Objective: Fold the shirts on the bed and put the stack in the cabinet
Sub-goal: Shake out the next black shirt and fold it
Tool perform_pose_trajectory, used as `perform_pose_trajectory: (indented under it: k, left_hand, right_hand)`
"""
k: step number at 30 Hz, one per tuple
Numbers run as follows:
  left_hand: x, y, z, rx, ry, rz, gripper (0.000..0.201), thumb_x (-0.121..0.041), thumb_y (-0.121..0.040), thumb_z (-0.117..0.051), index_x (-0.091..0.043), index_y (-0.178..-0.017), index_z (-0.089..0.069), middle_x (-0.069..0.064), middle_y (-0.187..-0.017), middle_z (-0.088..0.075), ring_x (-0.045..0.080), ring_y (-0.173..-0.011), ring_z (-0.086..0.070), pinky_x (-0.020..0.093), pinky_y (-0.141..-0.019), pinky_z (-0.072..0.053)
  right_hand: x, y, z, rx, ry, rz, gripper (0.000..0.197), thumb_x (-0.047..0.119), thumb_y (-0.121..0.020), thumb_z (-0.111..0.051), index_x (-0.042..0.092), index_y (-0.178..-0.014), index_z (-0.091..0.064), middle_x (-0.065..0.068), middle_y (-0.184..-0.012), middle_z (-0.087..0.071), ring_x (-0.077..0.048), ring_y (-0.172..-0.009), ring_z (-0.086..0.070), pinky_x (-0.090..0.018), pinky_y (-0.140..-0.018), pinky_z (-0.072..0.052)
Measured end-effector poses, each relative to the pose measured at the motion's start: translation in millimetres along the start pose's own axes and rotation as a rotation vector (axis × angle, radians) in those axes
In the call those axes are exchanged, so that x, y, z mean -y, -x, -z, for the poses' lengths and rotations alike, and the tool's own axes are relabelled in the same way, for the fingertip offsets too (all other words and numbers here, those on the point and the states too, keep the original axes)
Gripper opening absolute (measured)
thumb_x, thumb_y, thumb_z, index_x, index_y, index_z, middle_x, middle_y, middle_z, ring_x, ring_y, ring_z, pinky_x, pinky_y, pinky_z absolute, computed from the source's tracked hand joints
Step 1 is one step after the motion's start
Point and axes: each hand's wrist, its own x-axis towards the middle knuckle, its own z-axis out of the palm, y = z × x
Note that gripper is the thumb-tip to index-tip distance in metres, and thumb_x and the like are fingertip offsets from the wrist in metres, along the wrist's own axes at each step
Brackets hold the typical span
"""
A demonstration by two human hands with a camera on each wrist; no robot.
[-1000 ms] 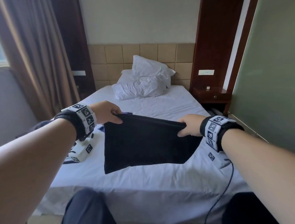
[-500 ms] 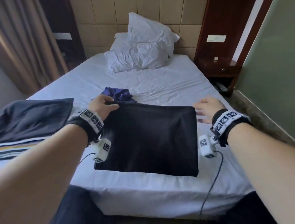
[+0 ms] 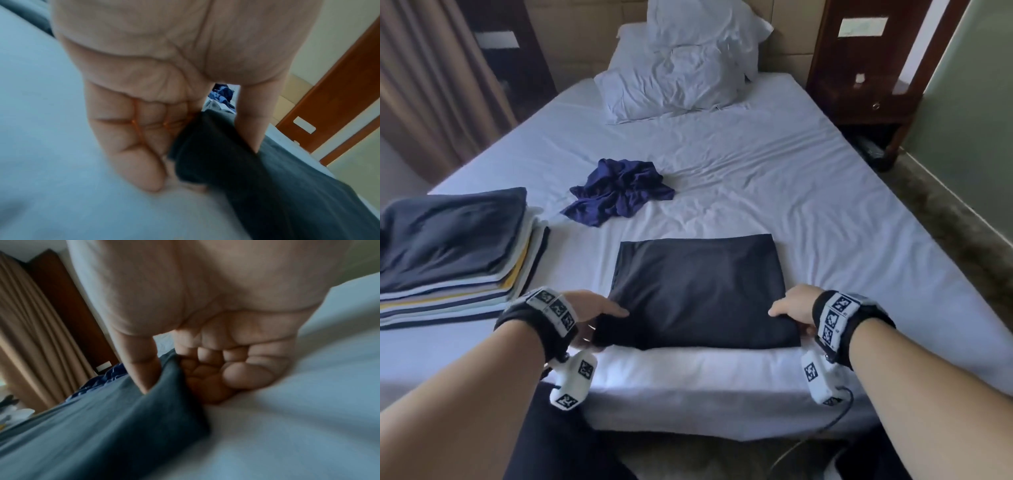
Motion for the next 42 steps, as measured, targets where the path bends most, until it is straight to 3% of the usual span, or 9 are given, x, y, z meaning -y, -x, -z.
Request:
perform_pose_trajectory:
  k: [4,10,13,19,28,32,34,37,42]
  left_hand:
    - [9,20,-1,-0.063,0.413,-0.180,0.046,-0.009,-0.086,-0.076,0.006,-0.127,-0.059,0.021,-0.103,-0.071,0.036,-0.090,-0.071,0.045,-0.070,-0.063]
    - [-28,50,38,-0.035,0.813,-0.394,0.024,-0.012,-0.091,-0.069,0.001,-0.110,-0.065,0.020,-0.095,-0.075,0.031,-0.076,-0.076,0.035,-0.055,-0.062]
    - [-42,66,69,0.069,0.946,-0.507,0.043,-0.006,-0.083,-0.070,0.008,-0.123,-0.059,0.029,-0.114,-0.070,0.041,-0.097,-0.074,0.035,-0.059,-0.063]
    - [-42,114,149,0.088,0.993,-0.748,0.015,-0.009,-0.095,-0.059,0.004,-0.100,-0.065,0.017,-0.101,-0.071,0.029,-0.096,-0.073,0.038,-0.091,-0.060]
    - [15,167,299,-0.093,1.104,-0.810,0.012,-0.006,-0.091,-0.059,-0.001,-0.082,-0.066,0.009,-0.079,-0.071,0.021,-0.076,-0.074,0.031,-0.077,-0.063]
    - [36,143,351,-0.130,1.153,-0.812,0.006,0.000,-0.075,-0.062,0.002,-0.079,-0.066,0.010,-0.079,-0.069,0.021,-0.076,-0.073,0.029,-0.079,-0.062]
    - [33,130,377,-0.124,1.187,-0.820,0.010,0.002,-0.074,-0.061,0.001,-0.083,-0.064,0.009,-0.085,-0.068,0.021,-0.078,-0.073,0.028,-0.076,-0.061]
    - [15,130,416,-0.075,1.321,-0.943,0.008,0.001,-0.087,-0.055,-0.002,-0.092,-0.061,0.008,-0.091,-0.066,0.021,-0.077,-0.072,0.028,-0.071,-0.060]
    - [21,125,456,-0.070,1.324,-1.042,0.032,-0.003,-0.101,-0.039,0.004,-0.104,-0.070,0.010,-0.088,-0.076,0.017,-0.080,-0.076,0.023,-0.067,-0.060]
  right_hand:
    - [17,10,2,-0.030,-0.319,0.054,0.046,0.041,-0.063,-0.075,0.007,-0.095,-0.072,-0.012,-0.100,-0.075,-0.032,-0.092,-0.069,-0.038,-0.080,-0.051]
    - [79,44,17,-0.067,-1.033,0.031,0.019,0.025,-0.083,-0.072,0.010,-0.090,-0.060,-0.011,-0.078,-0.055,-0.023,-0.051,-0.050,-0.024,-0.038,-0.037]
    - [112,62,21,-0.011,-1.284,0.054,0.013,0.022,-0.088,-0.067,0.012,-0.090,-0.058,-0.008,-0.069,-0.055,-0.016,-0.041,-0.051,-0.019,-0.035,-0.039]
    - [186,104,-1,0.202,-1.623,0.248,0.010,0.016,-0.092,-0.059,0.008,-0.086,-0.057,-0.009,-0.072,-0.063,-0.013,-0.049,-0.062,-0.019,-0.040,-0.049]
    - [323,163,-79,0.331,-1.717,0.395,0.013,0.008,-0.093,-0.053,-0.002,-0.089,-0.059,-0.025,-0.107,-0.071,-0.017,-0.059,-0.071,-0.019,-0.045,-0.054]
    - [380,147,-119,0.372,-1.608,0.375,0.036,0.011,-0.094,-0.049,-0.007,-0.123,-0.059,-0.022,-0.135,-0.062,-0.022,-0.100,-0.073,-0.021,-0.049,-0.056]
    - [411,139,-128,0.352,-1.583,0.373,0.036,0.014,-0.096,-0.050,-0.007,-0.123,-0.061,-0.020,-0.123,-0.069,-0.022,-0.100,-0.073,-0.023,-0.048,-0.056]
    - [465,137,-125,0.243,-1.544,0.414,0.016,0.018,-0.098,-0.054,0.006,-0.089,-0.060,-0.008,-0.070,-0.066,-0.017,-0.055,-0.066,-0.024,-0.046,-0.054]
    - [528,117,-145,0.179,-1.488,0.469,0.011,0.022,-0.093,-0.062,0.013,-0.097,-0.065,-0.005,-0.068,-0.066,-0.018,-0.052,-0.063,-0.024,-0.050,-0.052]
